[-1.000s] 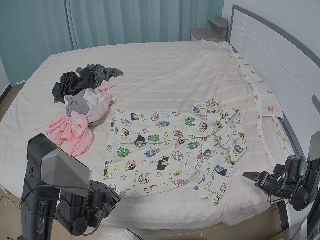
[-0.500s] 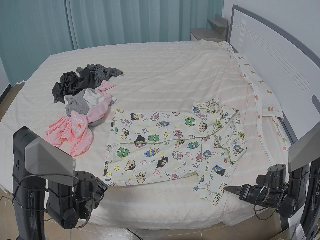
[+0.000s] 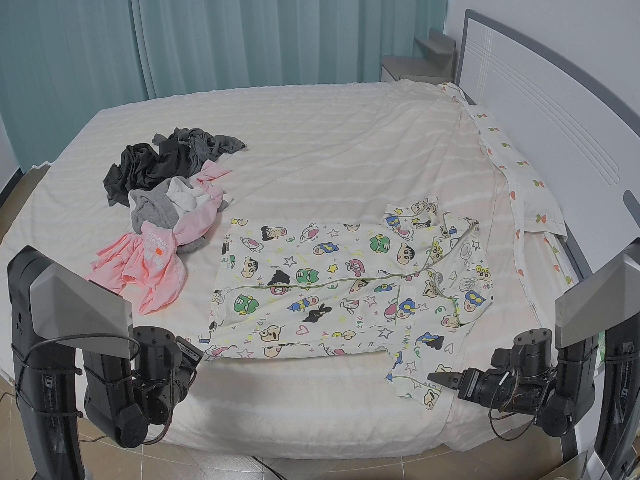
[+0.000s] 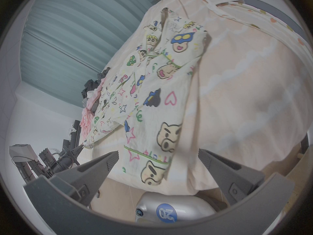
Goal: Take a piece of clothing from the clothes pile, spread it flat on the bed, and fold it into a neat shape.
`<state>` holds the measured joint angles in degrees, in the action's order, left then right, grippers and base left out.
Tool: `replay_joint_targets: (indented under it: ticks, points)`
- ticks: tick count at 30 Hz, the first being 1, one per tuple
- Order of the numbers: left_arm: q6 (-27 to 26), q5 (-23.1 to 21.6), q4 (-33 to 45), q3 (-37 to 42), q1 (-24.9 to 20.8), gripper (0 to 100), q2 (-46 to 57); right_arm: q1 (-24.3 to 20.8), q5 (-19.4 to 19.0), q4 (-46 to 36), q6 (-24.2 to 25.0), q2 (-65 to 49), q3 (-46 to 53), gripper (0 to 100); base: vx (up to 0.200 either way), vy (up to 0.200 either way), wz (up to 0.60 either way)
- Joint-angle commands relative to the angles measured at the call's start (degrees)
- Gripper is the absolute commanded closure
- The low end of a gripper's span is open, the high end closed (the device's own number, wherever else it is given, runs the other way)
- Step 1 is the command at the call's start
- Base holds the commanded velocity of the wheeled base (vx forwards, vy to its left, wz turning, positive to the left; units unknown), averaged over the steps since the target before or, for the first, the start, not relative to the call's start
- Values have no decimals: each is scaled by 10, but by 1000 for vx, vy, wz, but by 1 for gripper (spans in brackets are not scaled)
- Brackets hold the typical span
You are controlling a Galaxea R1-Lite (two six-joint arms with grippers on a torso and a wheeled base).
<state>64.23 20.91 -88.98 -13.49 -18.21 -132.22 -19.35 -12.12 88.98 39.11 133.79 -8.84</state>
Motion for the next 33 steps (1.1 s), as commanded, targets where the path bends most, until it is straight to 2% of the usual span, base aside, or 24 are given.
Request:
replay_joint_targets:
  ticks: [1,11,15,21,26,33]
  points:
    - [0,0,-10,-4,-1,100,-1,-18,4,7,0,24,-31,0,0,0,0]
    - [1,0,-10,-4,-2,100,-3,-28,3,7,1,38,-44,0,0,0,0]
    - [0,1,-10,-4,-2,100,-6,-45,6,7,8,7,-30,0,0,0,0]
    - [0,1,-10,-4,-3,100,-7,-46,40,8,7,-40,12,0,0,0,0]
    - [0,1,-10,-4,-3,100,-7,-46,48,8,8,-58,29,0,0,0,0]
    - [0,1,-10,-3,-4,100,-8,-90,59,8,6,-60,49,0,0,0,0]
